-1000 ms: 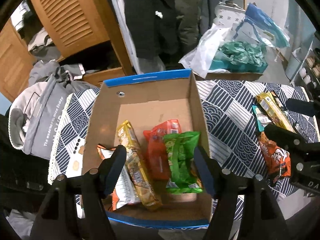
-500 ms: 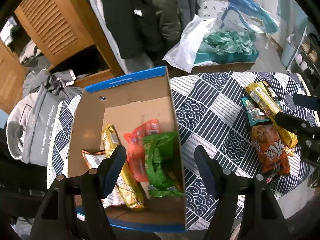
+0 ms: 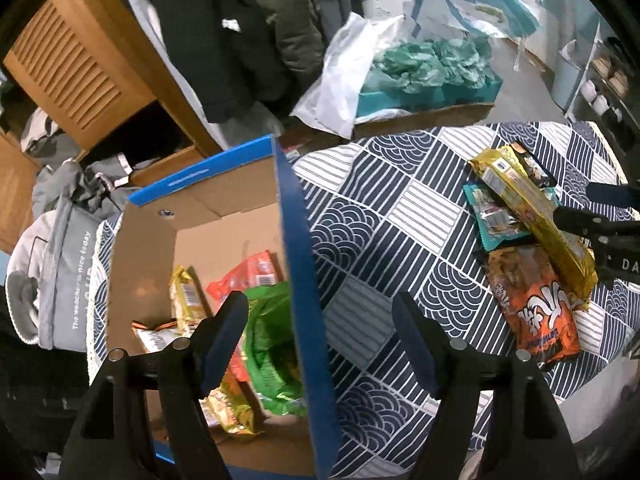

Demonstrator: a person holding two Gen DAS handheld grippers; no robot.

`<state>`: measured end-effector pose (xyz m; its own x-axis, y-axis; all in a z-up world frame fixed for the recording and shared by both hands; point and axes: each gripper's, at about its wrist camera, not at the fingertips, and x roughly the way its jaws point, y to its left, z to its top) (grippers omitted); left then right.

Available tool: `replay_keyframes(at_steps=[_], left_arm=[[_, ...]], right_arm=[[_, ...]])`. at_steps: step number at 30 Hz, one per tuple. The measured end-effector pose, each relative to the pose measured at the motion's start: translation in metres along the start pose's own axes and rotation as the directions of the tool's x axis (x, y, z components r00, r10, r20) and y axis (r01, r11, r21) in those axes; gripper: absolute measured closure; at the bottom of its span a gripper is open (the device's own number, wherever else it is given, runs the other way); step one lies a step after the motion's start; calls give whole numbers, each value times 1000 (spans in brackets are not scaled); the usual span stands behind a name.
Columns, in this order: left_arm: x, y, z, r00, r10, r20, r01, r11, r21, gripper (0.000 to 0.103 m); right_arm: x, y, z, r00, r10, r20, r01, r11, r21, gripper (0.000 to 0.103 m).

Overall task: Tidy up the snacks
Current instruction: 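Grasp the long yellow biscuit stick with the right tool while the left tool approaches the orange bag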

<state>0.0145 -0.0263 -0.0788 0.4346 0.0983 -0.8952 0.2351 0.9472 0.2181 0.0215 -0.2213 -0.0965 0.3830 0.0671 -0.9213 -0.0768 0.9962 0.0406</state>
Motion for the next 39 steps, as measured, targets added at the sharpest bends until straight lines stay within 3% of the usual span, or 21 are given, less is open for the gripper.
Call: replay_keyframes(at_steps=[6,20,22,24,25,27,39], left_arm=[[17,-17,12,999,-38,-36,38,999,6,27],[60,-49,32,996,-41,-85,44,999,31,27],[62,-54,33,994,-48,-94,52,998,38,27],[62,-60,34,993,-64,-104,69,997,39,27],[61,-62,35,992,-69,-105,73,997,39,27],[59,-66,37,991,-77,-105,82,996,44,27],[47,-92,28,980,-137,-142,146,988,51,27]], right_arm=[[24,-14,7,1000,-8,-8,8,1000,3,34],[74,-17,8,998,-25,-60,22,998,-51,34],[78,-15,7,998,-29,-64,25,997,-67,38],[82,-14,5,996,-37,-76,31,996,-80,55],[85,-14,3,995,-39,-91,32,996,-84,56],[86,-16,0,994,-63,-91,55,994,-90,71],[59,-31,-15,998,-38,-47,37,999,-14,76]])
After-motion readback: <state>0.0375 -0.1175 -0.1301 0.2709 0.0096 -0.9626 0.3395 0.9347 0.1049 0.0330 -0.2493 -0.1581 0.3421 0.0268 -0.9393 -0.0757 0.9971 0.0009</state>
